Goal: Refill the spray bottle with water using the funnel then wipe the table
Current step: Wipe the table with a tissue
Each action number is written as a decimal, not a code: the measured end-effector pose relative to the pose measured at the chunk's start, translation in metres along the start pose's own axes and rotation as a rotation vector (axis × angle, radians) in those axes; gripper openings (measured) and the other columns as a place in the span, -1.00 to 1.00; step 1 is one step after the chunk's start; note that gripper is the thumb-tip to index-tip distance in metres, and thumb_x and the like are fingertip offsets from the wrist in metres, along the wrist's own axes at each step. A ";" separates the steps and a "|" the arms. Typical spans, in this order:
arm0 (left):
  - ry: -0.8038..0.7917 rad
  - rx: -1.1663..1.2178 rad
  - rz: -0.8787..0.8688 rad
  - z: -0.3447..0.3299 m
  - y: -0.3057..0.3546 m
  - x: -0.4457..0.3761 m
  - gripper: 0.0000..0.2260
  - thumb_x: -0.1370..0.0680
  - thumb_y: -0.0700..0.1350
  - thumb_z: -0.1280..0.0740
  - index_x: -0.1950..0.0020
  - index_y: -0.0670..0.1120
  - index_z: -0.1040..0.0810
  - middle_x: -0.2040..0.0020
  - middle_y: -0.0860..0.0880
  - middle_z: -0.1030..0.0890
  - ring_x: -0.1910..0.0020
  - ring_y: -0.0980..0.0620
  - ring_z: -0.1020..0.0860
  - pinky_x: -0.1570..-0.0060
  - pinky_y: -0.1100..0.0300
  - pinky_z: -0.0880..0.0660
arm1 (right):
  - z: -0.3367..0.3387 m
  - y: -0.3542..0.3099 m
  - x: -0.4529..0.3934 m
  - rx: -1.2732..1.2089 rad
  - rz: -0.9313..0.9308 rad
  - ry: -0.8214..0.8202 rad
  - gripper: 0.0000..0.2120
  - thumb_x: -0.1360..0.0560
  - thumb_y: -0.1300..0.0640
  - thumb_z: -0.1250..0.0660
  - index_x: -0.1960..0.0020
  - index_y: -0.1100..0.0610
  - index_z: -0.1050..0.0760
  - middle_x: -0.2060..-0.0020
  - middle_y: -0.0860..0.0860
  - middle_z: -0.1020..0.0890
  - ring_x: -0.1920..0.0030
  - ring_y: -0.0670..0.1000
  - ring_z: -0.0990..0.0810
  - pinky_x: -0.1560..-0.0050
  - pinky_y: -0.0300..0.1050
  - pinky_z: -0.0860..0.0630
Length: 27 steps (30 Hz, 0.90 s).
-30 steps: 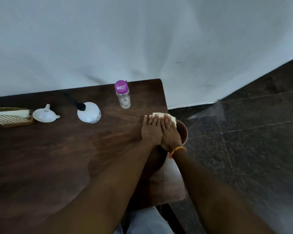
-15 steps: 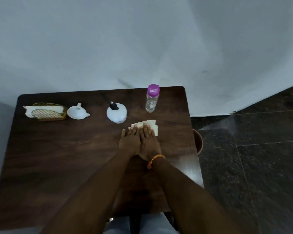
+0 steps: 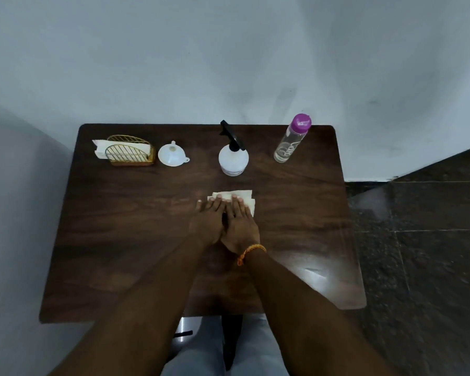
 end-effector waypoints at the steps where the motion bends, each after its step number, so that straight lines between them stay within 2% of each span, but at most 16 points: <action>1: -0.005 0.021 -0.005 -0.006 0.002 0.009 -0.34 -0.68 0.02 -0.15 -0.70 -0.07 0.08 -0.71 -0.06 0.11 -0.69 -0.06 0.12 -0.62 -0.18 0.17 | -0.006 -0.002 0.011 -0.002 -0.011 -0.006 -0.21 -0.60 -0.15 -0.17 -0.68 0.19 0.01 -0.68 0.15 0.05 -0.68 0.15 0.10 -0.67 0.08 0.12; 5: 0.019 0.039 -0.042 -0.033 0.014 0.057 -0.33 -0.68 0.05 -0.15 -0.70 -0.06 0.08 -0.71 -0.05 0.12 -0.69 -0.07 0.12 -0.64 -0.17 0.16 | -0.031 -0.008 0.062 -0.003 -0.034 -0.027 -0.25 -0.66 -0.20 -0.02 -0.69 0.15 0.11 -0.67 0.10 0.15 -0.67 0.10 0.21 -0.67 0.09 0.10; 10: -0.025 0.045 -0.089 -0.082 0.025 0.110 -0.34 -0.67 0.12 -0.05 -0.69 -0.08 0.11 -0.69 -0.05 0.17 -0.69 -0.07 0.15 -0.62 -0.16 0.24 | -0.053 -0.021 0.131 -0.041 -0.050 -0.007 -0.33 -0.71 -0.21 0.08 -0.69 0.08 0.17 -0.64 0.02 0.25 -0.64 0.04 0.29 -0.65 -0.01 0.22; 13: 0.012 0.024 -0.123 -0.103 0.041 0.143 -0.30 -0.54 0.14 0.02 -0.63 -0.15 -0.24 -0.65 -0.14 -0.23 -0.64 -0.11 -0.12 -0.55 -0.16 0.08 | -0.072 -0.023 0.168 -0.017 -0.074 0.019 -0.39 -0.72 -0.16 0.10 -0.69 0.06 0.12 -0.64 0.02 0.21 -0.65 0.05 0.25 -0.66 0.01 0.18; 14: 0.043 0.028 -0.142 -0.110 0.047 0.152 -0.27 -0.51 0.15 0.10 -0.64 -0.14 -0.23 -0.65 -0.13 -0.21 -0.64 -0.11 -0.09 -0.55 -0.17 0.11 | -0.079 -0.022 0.179 -0.020 -0.091 0.009 -0.40 -0.72 -0.14 0.09 -0.69 0.04 0.11 -0.65 0.00 0.21 -0.66 0.04 0.24 -0.67 -0.01 0.20; 16: 0.046 0.036 -0.169 -0.126 0.057 0.174 -0.20 -0.46 0.15 0.31 -0.69 -0.10 0.05 -0.68 -0.07 0.10 -0.68 -0.11 0.14 -0.57 -0.16 0.30 | -0.095 -0.019 0.202 -0.040 -0.106 -0.001 -0.40 -0.72 -0.10 0.03 -0.69 0.02 0.10 -0.66 -0.01 0.19 -0.67 0.03 0.21 -0.64 -0.09 0.30; 17: 0.002 0.045 -0.165 -0.133 0.063 0.185 -0.17 -0.43 0.15 0.36 -0.69 -0.10 0.11 -0.68 -0.06 0.16 -0.68 -0.12 0.18 -0.57 -0.15 0.34 | -0.100 -0.018 0.214 -0.033 -0.110 0.000 -0.39 -0.70 -0.09 -0.02 -0.69 0.03 0.04 -0.67 0.01 0.12 -0.68 0.05 0.13 -0.62 -0.12 0.32; 19: 0.018 -0.004 -0.189 -0.146 0.074 0.196 -0.20 -0.45 0.11 0.33 -0.68 -0.15 0.04 -0.69 -0.12 0.04 -0.69 -0.16 0.05 -0.54 -0.13 0.42 | -0.103 -0.020 0.233 -0.030 -0.125 -0.034 -0.36 -0.61 -0.06 -0.15 -0.65 0.08 -0.17 -0.65 0.08 -0.13 -0.64 0.09 -0.14 -0.61 -0.12 0.21; 21: 0.064 -0.112 -0.194 -0.149 0.080 0.202 -0.36 -0.60 0.02 0.12 -0.65 -0.22 -0.13 -0.66 -0.22 -0.17 -0.65 -0.21 -0.16 -0.49 -0.11 0.51 | -0.102 -0.022 0.244 -0.081 -0.135 -0.058 -0.37 -0.51 -0.03 -0.21 -0.56 0.11 -0.37 -0.56 0.10 -0.37 -0.55 0.09 -0.37 -0.61 -0.12 0.11; 22: 0.120 -0.139 -0.199 -0.149 0.082 0.200 -0.43 -0.66 -0.03 0.02 -0.65 -0.24 -0.12 -0.65 -0.25 -0.17 -0.65 -0.23 -0.16 -0.49 -0.12 0.52 | -0.100 -0.022 0.246 -0.101 -0.140 -0.074 -0.39 -0.48 -0.01 -0.20 -0.52 0.11 -0.44 -0.51 0.08 -0.45 -0.50 0.07 -0.45 -0.61 -0.14 0.08; 24: 0.043 -0.153 -0.194 -0.153 0.084 0.201 -0.45 -0.72 -0.05 -0.06 -0.67 -0.24 -0.04 -0.67 -0.26 -0.10 -0.66 -0.23 -0.10 -0.57 -0.19 0.36 | -0.099 -0.019 0.250 -0.135 -0.149 -0.091 -0.43 -0.45 0.03 -0.17 -0.43 0.08 -0.54 -0.42 0.06 -0.57 -0.41 0.04 -0.55 -0.60 -0.17 0.06; 27: -0.035 -0.196 -0.211 -0.147 0.094 0.200 -0.48 -0.72 -0.06 -0.11 -0.66 -0.19 -0.12 -0.61 -0.23 -0.27 -0.60 -0.20 -0.24 -0.61 -0.25 0.09 | -0.104 -0.015 0.258 -0.107 -0.118 -0.128 -0.47 -0.44 0.04 -0.16 -0.36 0.06 -0.61 -0.35 0.01 -0.63 -0.35 0.00 -0.61 -0.57 -0.19 -0.01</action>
Point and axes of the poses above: each hand's wrist, its own x-axis away from the middle knuckle, its own z-axis out of the back of the hand, y = z × x, the point moved 6 cm from there along -x, towards the middle knuckle
